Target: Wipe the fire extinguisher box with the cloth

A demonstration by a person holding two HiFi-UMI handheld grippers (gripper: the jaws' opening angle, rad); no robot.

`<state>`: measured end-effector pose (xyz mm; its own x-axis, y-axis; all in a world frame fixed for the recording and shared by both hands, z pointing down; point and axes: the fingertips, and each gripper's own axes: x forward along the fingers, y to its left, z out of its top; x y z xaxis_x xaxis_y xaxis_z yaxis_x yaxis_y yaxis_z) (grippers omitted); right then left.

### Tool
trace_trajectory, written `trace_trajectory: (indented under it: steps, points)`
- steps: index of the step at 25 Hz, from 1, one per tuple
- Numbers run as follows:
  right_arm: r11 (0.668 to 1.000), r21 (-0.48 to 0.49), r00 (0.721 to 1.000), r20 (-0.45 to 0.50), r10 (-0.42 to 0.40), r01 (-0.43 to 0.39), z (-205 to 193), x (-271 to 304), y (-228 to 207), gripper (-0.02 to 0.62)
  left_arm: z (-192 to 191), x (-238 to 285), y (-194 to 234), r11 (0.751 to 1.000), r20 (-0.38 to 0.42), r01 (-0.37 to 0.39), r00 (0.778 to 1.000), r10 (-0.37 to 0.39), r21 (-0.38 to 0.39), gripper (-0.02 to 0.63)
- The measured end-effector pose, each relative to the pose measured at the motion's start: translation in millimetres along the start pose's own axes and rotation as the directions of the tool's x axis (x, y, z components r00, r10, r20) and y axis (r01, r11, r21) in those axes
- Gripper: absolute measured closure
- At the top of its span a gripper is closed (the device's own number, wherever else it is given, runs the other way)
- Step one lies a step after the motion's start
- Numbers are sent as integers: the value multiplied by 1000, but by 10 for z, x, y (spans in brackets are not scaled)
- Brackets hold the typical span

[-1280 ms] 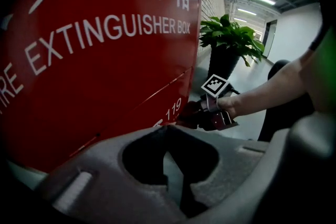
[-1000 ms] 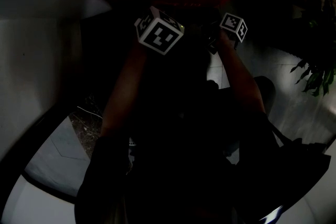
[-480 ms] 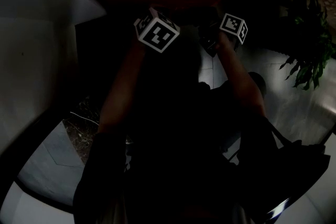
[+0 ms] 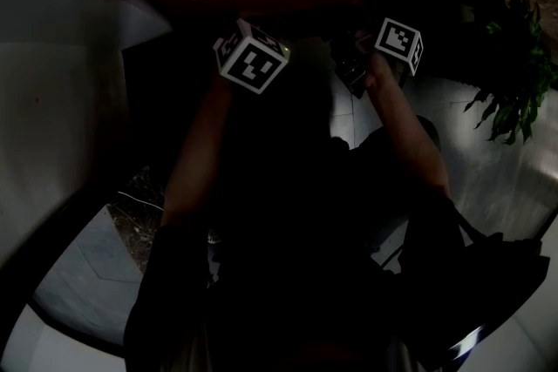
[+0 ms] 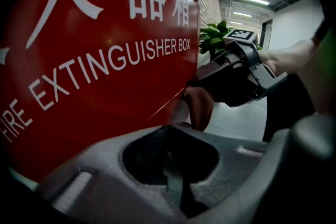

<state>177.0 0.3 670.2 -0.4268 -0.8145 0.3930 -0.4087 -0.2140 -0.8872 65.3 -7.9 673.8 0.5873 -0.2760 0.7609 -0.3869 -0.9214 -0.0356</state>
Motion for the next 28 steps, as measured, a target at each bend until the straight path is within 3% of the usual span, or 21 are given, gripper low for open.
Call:
trace_trajectory:
  steps: [11, 19, 28]
  points:
    - [987, -4, 986, 46, 161, -161, 155, -262, 762, 472, 25, 65, -89, 999, -28, 9, 1000, -8, 44, 603]
    - [957, -106, 959, 60, 278, -271, 232, -436, 1395, 472, 96, 54, -93, 999, -8, 10, 1000, -10, 35, 603]
    - [929, -187, 936, 91, 340, -319, 324, -587, 1676, 472, 145, -2, -202, 998, 7, 50, 999, -50, 22, 603]
